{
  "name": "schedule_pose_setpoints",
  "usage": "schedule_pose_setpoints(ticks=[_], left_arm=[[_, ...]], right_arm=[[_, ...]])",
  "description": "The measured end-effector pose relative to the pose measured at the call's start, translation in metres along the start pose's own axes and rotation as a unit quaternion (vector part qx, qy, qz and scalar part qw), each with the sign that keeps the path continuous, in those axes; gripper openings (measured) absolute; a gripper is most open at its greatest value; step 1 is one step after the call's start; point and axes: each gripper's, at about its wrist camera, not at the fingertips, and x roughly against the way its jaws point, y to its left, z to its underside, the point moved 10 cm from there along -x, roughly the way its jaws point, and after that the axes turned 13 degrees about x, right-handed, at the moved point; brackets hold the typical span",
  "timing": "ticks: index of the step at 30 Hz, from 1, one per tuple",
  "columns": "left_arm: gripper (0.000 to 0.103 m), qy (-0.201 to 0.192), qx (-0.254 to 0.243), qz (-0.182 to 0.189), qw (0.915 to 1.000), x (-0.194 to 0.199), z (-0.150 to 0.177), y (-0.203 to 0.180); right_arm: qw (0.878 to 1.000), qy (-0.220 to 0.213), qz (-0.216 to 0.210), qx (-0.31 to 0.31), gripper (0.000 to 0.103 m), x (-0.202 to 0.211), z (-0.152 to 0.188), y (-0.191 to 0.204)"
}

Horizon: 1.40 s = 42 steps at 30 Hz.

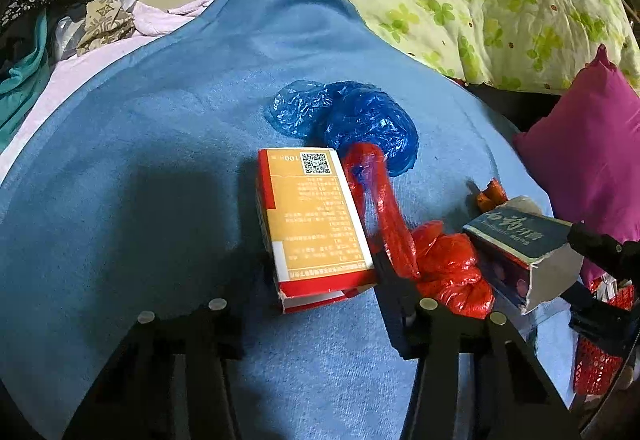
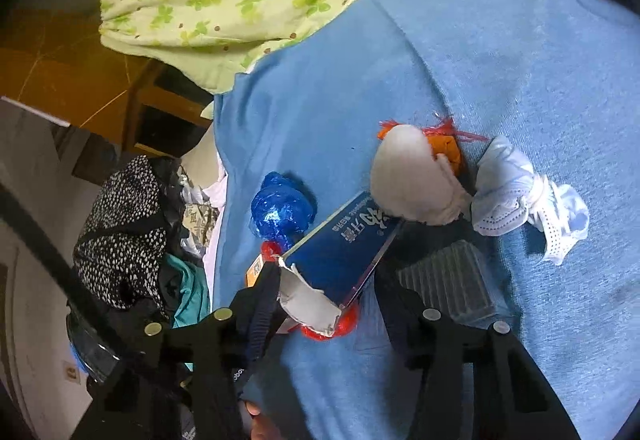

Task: Collect trash

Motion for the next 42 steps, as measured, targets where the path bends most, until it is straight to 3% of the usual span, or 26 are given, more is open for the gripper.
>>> schedule_pose_setpoints(ticks=[6,12,17,21,28,34,42], left_arm=[[0.051,-0.015,-0.016,-0.002,0.9998,0.019,0.004,0.006],[0.050,-0.063,-0.050,0.006,0.9967,0.054,0.004,-0.003],[0.050,-0.098,-0.085,0.004,0.9915,0.069,0.003,-0.016],[0.049,-0.090,-0.074,0.005,0.9932,0.066,0.006,-0.013],[0.048,-0.118,-0.080,0.031,0.9893,0.097,0.021,-0.032],[0.048,-0.136,-0.124,0.087,0.9791,0.144,0.040,-0.093],[0.048,-0.135,-0.217,0.192,0.9475,0.199,0.078,-0.225]], right_arm=[[1.000,-0.006,-0.016,0.020,0.051,0.014,0.005,0.009],[0.998,-0.022,-0.030,0.055,0.051,0.038,0.008,0.026],[0.994,-0.058,-0.035,0.090,0.051,0.074,0.004,0.035],[0.989,-0.094,-0.027,0.107,0.051,0.111,-0.001,0.031],[0.978,-0.165,-0.017,0.126,0.051,0.178,-0.011,0.019],[0.963,-0.236,-0.004,0.130,0.051,0.243,-0.020,0.012],[0.928,-0.340,0.066,0.138,0.050,0.344,-0.010,-0.020]])
